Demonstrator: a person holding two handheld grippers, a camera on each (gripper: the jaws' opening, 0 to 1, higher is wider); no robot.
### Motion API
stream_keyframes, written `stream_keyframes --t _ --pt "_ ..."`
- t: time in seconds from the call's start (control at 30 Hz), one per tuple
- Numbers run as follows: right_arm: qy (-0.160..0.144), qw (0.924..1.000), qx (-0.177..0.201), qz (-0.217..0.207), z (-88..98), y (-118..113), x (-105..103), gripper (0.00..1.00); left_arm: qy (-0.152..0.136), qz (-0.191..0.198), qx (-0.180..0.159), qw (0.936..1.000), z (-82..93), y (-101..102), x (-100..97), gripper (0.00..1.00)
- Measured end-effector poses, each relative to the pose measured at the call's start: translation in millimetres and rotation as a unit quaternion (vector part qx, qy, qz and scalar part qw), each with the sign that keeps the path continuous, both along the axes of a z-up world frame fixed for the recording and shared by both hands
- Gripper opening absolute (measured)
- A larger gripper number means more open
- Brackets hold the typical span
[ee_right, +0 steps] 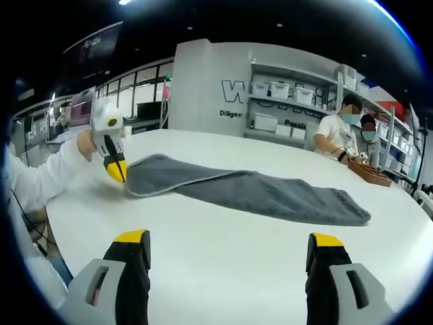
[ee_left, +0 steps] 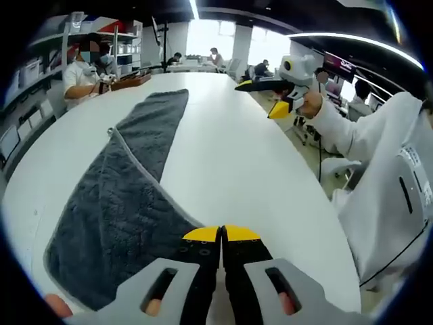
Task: Open the folded towel by lifting each exposed corner and separating the folded layers until the towel lies flat within the target outline without major curled edges
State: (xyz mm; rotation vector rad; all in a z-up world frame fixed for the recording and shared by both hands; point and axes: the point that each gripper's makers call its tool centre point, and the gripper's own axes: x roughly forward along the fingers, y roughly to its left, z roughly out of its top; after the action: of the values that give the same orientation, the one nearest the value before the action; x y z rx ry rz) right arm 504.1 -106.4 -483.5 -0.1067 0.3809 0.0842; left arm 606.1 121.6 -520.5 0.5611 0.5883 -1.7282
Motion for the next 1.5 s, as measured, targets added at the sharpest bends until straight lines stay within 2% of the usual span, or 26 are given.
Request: stream_keyframes --t 0.03,0.07,0.1,0.13,0.2,0.23,0.4,0.53,0.63,0.77,0.83,0.93,1.03,1.1,1.2,1.23,1.3,1.43,1.5 --pt "0.0 1.0 0.0 0.0 -0.2 0.4 0.0 0.97 -0.006 -0.002 0.0 1.0 1.1 0.8 -0.1 0.01" --pt "0.0 1.0 0.0 0.0 -0.5 0.9 0.1 0.97 -0.017 -0.017 0.018 0.9995 -2.4 5.3 -3.1 0.03" --pt "0.0 1.0 0.0 0.0 -0.6 0.7 0.2 0.97 -0.024 -0.016 0.019 0.9994 -2.9 5.2 -2.7 0.09" --pt "0.0 1.0 0.001 0.0 -0.9 0.8 0.4 0.97 -0.052 -0.008 0.014 0.9985 -2.2 2.0 3.6 0.16" --pt "0.001 1.0 0.002 0.001 -1.6 1.5 0.7 0.97 -0.065 -0.004 0.027 0.9975 -7.5 1.2 4.9 0.28" --pt "0.002 1.0 0.002 0.002 -2.1 2.1 0.9 0.97 -0.072 -0.006 0.035 0.9968 -11.4 2.0 5.0 0.28" --pt "0.002 1.0 0.001 0.004 -2.5 3.8 1.3 0.97 -0.085 -0.014 0.057 0.9946 -29.2 -2.1 5.2 0.25" --pt "0.002 1.0 0.001 0.004 -2.4 3.8 0.8 0.96 -0.105 -0.017 0.068 0.992 -36.8 -3.5 7.9 0.14" --pt "0.003 1.0 0.001 0.005 -3.4 3.5 0.4 0.96 -0.111 -0.013 0.064 0.9917 -35.5 -3.5 10.6 0.04" --pt "0.008 0.9998 0.005 0.019 -1.3 4.7 4.8 0.96 -0.111 0.042 0.012 0.9928 -20.6 -6.9 17.8 0.03" --pt "0.011 0.9995 0.0 0.031 1.4 6.9 8.9 0.96 -0.097 0.051 0.005 0.994 -17.3 -1.5 17.4 0.02" --pt "0.014 0.9986 -0.014 0.05 3.9 12.0 17.2 0.96 -0.083 0.086 -0.027 0.9925 3.1 6.4 27.4 0.02" --pt "0.017 0.9972 -0.018 0.071 4.2 19.4 26.3 0.96 -0.034 0.118 -0.067 0.9902 26.8 16.1 31.9 0.02" --pt "0.017 0.9962 -0.019 0.084 4.4 25.0 31.7 0.96 -0.015 0.121 -0.088 0.9886 38.0 21.2 32.3 0.02" --pt "0.019 0.9948 -0.023 0.098 2.4 32.5 38.9 0.95 0.003 0.11 -0.133 0.985 61.1 27.1 30.7 0.02" --pt "0.02 0.9945 -0.024 0.1 1.7 34.1 40.2 0.95 0.002 0.103 -0.145 0.984 67.8 29.5 27.7 0.02" --pt "0.022 0.9936 -0.025 0.108 -0.4 39.2 42.8 0.95 -0.008 0.064 -0.162 0.9848 75.8 35.3 14.0 0.02" --pt "0.026 0.9922 -0.028 0.119 -2.6 46.3 41.7 0.95 -0.033 -0.03 -0.154 0.987 62.8 56.6 -22.5 0.02" --pt "0.027 0.9921 -0.03 0.119 -3.1 46.4 40.7 0.95 -0.028 -0.06 -0.13 0.9894 47.1 66.8 -35.0 0.02"
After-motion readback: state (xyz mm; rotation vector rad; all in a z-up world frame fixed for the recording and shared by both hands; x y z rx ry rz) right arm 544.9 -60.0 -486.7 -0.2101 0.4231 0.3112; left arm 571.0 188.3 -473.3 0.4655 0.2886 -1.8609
